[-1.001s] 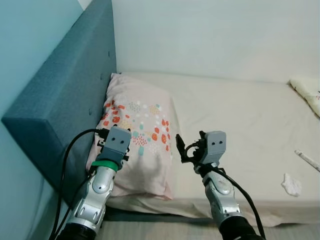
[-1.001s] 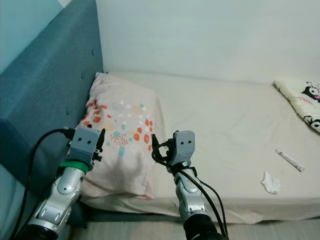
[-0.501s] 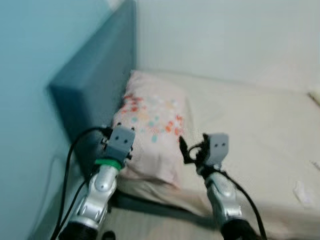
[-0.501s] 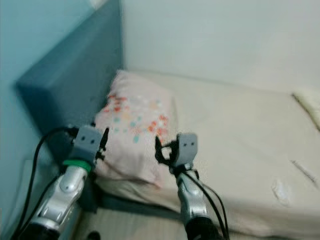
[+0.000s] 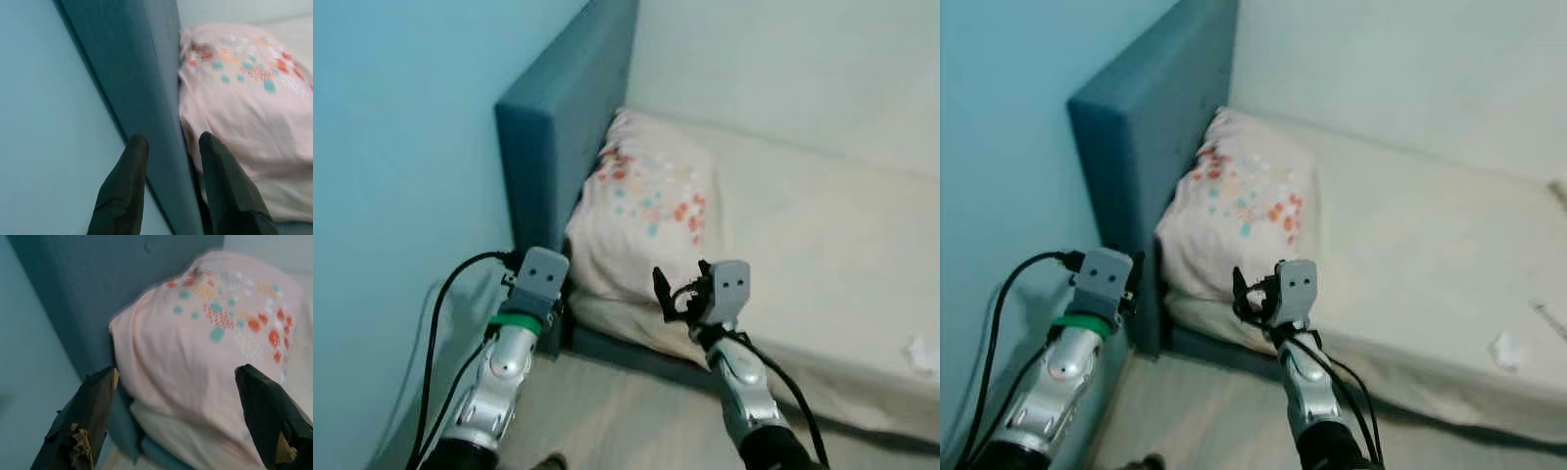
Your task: Clean up the room
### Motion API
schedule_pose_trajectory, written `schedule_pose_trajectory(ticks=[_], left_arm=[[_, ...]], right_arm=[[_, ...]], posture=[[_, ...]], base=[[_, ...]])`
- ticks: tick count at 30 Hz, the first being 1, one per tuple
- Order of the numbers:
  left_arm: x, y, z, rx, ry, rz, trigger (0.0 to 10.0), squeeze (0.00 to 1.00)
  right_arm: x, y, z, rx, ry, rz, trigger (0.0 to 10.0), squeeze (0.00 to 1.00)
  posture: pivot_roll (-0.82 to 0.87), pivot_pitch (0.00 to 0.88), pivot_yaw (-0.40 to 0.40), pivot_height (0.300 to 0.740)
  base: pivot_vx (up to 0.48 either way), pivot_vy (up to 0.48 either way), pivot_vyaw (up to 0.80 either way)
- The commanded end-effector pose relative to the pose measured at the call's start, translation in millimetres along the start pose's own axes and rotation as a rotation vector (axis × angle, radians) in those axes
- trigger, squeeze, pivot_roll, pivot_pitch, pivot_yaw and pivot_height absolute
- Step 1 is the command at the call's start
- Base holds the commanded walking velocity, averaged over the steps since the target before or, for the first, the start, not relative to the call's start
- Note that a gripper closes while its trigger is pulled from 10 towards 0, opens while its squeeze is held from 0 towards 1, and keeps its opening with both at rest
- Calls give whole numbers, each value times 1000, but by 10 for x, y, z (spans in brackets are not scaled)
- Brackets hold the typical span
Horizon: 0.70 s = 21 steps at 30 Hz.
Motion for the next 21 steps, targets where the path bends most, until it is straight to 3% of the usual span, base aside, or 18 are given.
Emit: schedule_pose_trajectory(ticks=[1,2,5,6,9,15,21], left_arm=[[-18,-152,-117,-57,84,-58,10000,133],[-41,-187,-219,-54,158,-66,10000,0],[-66,-189,-257,-59,192,-65,10000,0],[-97,-143,-289,-134,227,-29,10000,0],[-135,-75,-300,-168,209,2,10000,0],[-201,63,-374,-122,207,33,10000,0],[-251,348,-824,35,338,62,10000,0]], right_arm=[[-52,-117,-127,27,57,-50,10000,0],[-58,-142,-167,45,79,-64,10000,0],[-66,-149,-184,53,87,-67,10000,0],[-80,-162,-221,66,106,-74,10000,0],[-97,-195,-271,83,132,-101,10000,0],[-209,-214,-522,219,247,-147,10000,0],[-462,-238,-859,220,376,-159,10000,0]], posture=[[164,28,-69,740],[164,28,-69,740],[160,31,-67,740],[160,31,-67,740],[160,31,-67,740],[160,27,-69,740],[148,8,-80,740]], base=[[0,0,-488],[0,0,-781],[0,0,-781],[0,0,-800],[0,0,-800],[0,0,-800],[0,0,-800]])
Point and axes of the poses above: a point about 5 cm out from each wrist's last joint towards the gripper, its own x axis pointing out of the wrist towards the gripper, its own z axis along the axis of the wrist's last joint, y = z × x, the point moved 5 cm from there along x, pointing out of the wrist towards the gripper, and after that the axes turned 13 degrees about -x, right-handed, at the moved point
